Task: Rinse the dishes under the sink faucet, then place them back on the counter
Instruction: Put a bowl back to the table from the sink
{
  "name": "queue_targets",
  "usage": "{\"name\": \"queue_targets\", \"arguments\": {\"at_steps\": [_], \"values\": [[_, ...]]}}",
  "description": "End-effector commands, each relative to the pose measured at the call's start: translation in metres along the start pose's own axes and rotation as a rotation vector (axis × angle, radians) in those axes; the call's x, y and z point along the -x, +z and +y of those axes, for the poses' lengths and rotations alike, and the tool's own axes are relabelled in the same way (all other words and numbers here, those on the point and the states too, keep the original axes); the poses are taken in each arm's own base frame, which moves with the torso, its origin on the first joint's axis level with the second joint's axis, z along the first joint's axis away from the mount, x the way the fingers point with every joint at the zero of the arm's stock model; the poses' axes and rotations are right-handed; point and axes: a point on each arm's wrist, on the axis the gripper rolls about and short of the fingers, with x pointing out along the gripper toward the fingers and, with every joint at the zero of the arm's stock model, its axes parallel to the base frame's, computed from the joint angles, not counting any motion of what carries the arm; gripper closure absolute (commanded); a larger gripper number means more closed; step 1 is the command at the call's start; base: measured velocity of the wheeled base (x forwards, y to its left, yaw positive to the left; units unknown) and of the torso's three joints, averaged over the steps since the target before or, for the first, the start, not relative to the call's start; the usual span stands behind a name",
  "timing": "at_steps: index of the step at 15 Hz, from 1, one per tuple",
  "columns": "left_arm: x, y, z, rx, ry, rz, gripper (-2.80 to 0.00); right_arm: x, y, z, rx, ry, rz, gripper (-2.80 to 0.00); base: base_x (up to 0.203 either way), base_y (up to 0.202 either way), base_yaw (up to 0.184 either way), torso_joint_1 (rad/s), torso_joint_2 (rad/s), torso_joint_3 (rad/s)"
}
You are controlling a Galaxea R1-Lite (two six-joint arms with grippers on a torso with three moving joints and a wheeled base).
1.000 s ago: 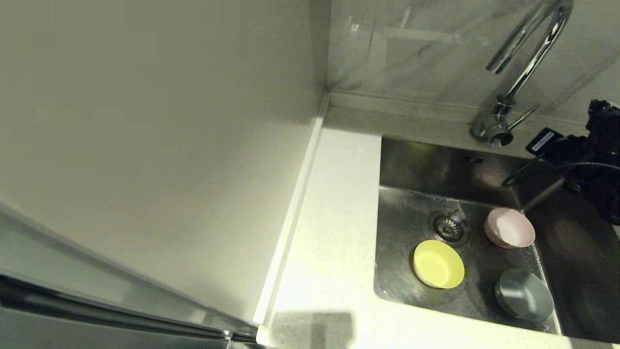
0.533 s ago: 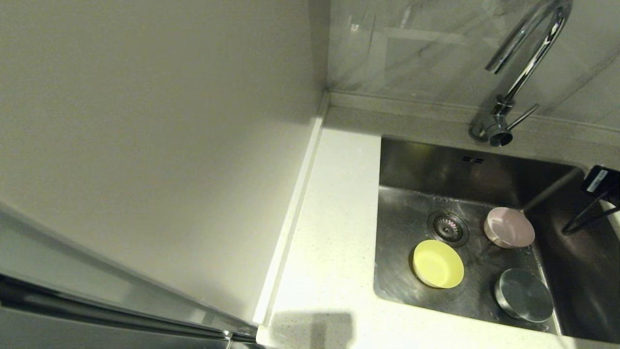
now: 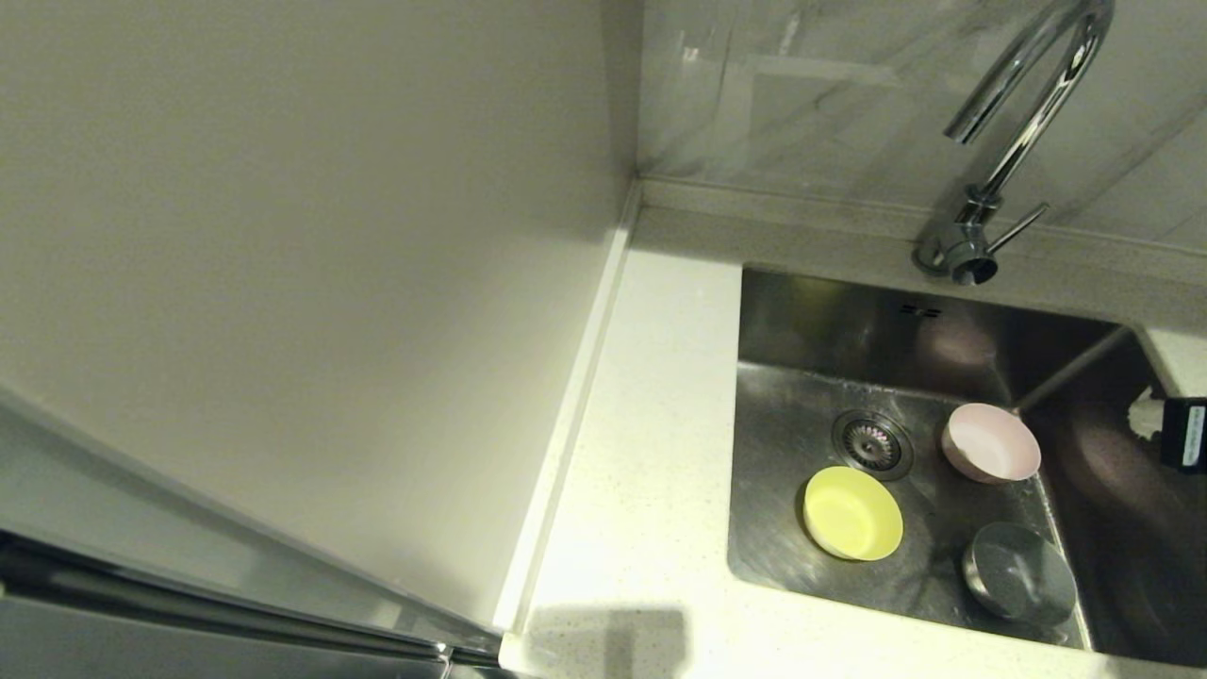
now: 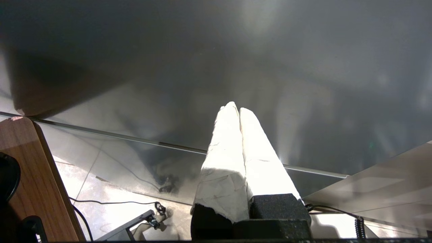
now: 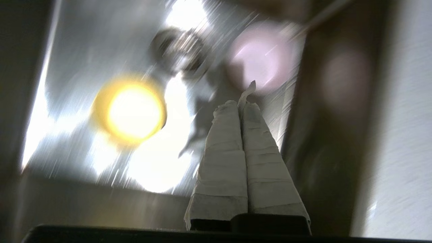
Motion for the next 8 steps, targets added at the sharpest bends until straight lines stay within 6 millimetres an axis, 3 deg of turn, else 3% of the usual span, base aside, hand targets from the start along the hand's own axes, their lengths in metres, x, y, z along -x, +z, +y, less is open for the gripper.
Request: {"name": "queue_targets", "arguments": {"at_steps": [1, 6, 7, 8], "values": [[0.0, -0.001, 0.0, 0.0, 0.0, 0.003, 0.0, 0.006, -0.004, 0.028, 0.078, 0.082, 0.063, 0.0, 0.0, 0.0, 0.0, 0.0, 0.0, 0.0], [0.0, 0.0, 0.0, 0.0, 0.0, 0.001, 0.0, -0.057, -0.025, 0.053, 0.146, 0.082, 0.246, 0.0, 0.0, 0.0, 0.0, 0.0, 0.0, 0.0], [0.0, -0.001, 0.0, 0.0, 0.0, 0.003, 0.0, -0.075, -0.029, 0.055, 0.145, 0.073, 0.252, -2.8, 0.0, 0.0, 0.0, 0.0, 0.0, 0.0], [0.0, -0.001, 0.0, 0.0, 0.0, 0.003, 0.0, -0.091, -0.033, 0.057, 0.145, 0.063, 0.25, -2.8, 0.0, 0.0, 0.0, 0.0, 0.0, 0.0]]}}
